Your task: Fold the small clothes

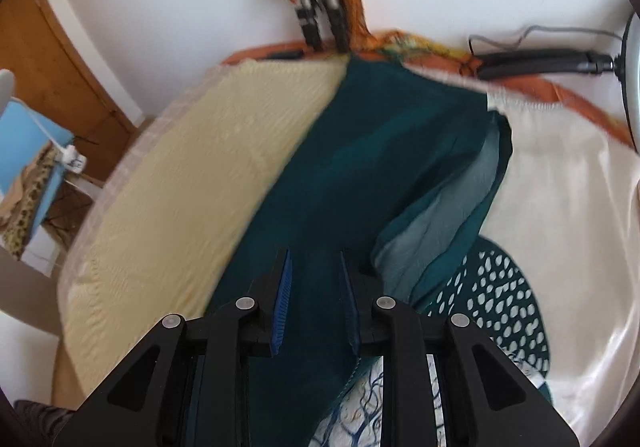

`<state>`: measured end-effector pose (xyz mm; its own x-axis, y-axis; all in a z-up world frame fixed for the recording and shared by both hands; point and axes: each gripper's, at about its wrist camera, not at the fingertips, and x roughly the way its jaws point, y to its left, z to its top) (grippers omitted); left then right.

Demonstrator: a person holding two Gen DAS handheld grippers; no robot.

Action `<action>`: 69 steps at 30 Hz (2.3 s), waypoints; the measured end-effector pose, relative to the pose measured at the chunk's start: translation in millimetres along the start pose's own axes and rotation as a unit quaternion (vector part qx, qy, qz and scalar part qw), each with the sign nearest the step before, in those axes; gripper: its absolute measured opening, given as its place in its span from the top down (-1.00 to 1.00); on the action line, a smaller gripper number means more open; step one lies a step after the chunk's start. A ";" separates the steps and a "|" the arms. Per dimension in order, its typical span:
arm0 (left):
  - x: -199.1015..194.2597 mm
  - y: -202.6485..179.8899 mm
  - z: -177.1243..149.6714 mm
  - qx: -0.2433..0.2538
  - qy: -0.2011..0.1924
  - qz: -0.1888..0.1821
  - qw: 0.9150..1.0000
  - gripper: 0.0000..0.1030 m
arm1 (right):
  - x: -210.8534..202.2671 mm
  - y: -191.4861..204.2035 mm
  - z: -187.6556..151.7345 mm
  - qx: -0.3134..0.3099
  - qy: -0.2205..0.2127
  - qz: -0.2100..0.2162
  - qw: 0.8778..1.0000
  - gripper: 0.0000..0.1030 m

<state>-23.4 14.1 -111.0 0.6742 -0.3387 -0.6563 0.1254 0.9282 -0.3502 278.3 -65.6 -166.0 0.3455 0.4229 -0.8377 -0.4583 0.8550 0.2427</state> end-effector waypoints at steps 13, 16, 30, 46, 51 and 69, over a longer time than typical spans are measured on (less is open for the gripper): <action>4.9 -11.7 -5.1 0.034 0.001 0.029 0.999 0.34 | -68.8 -34.6 -24.8 0.026 -0.044 -0.163 0.985 0.54; 4.5 -17.0 -5.5 0.042 -0.002 0.035 0.999 0.34 | -97.1 -33.7 -35.3 0.022 -0.066 -0.171 0.983 0.38; -12.2 -73.9 -4.4 0.115 -0.041 0.040 0.992 0.34 | -240.3 -33.3 -106.0 0.021 -0.150 -0.184 0.971 0.06; 88.6 -212.0 -24.8 0.163 0.025 -0.083 0.983 0.12 | -310.9 -157.1 -201.3 0.123 -0.166 -0.136 0.969 -0.08; 131.3 -265.6 -38.9 0.208 0.052 -0.097 0.972 -0.10 | -310.0 -206.2 -216.4 0.174 -0.160 -0.122 0.964 -0.08; 203.5 -273.7 -30.4 0.195 0.100 -0.069 0.973 0.92 | -228.0 -273.8 -182.9 0.256 -0.107 0.003 0.961 -0.08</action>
<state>57.4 -313.5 -169.1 0.4822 -0.4507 -0.7513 0.4967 0.8470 -0.1893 175.2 -451.0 -130.9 0.5291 0.4339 -0.7293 -0.0165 0.8645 0.5023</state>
